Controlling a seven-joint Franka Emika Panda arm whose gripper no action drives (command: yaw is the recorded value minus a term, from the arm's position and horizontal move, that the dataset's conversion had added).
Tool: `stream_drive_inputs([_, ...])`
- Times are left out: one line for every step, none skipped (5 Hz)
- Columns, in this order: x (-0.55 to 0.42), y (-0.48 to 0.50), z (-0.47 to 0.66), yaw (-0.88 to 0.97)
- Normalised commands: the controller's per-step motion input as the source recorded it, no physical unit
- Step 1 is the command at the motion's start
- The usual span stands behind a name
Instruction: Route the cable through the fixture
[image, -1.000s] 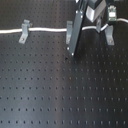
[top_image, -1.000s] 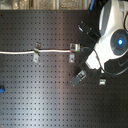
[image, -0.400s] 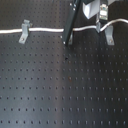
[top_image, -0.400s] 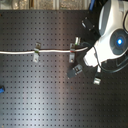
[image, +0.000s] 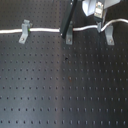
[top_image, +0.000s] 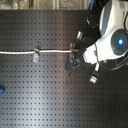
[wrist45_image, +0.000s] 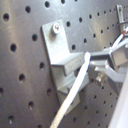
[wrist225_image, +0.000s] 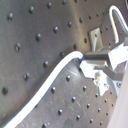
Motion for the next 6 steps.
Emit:
stream_drive_inputs([0.053, -0.129, -0.01, 0.0])
stream_drive_inputs([0.077, 0.031, -0.12, 0.0])
stream_drive_inputs([0.244, 0.1, 0.0, 0.29])
stream_drive_inputs([-0.147, 0.03, 0.01, 0.55])
stream_drive_inputs([0.0, 0.0, 0.0, 0.48])
stream_drive_inputs([-0.003, 0.019, 0.01, 0.67])
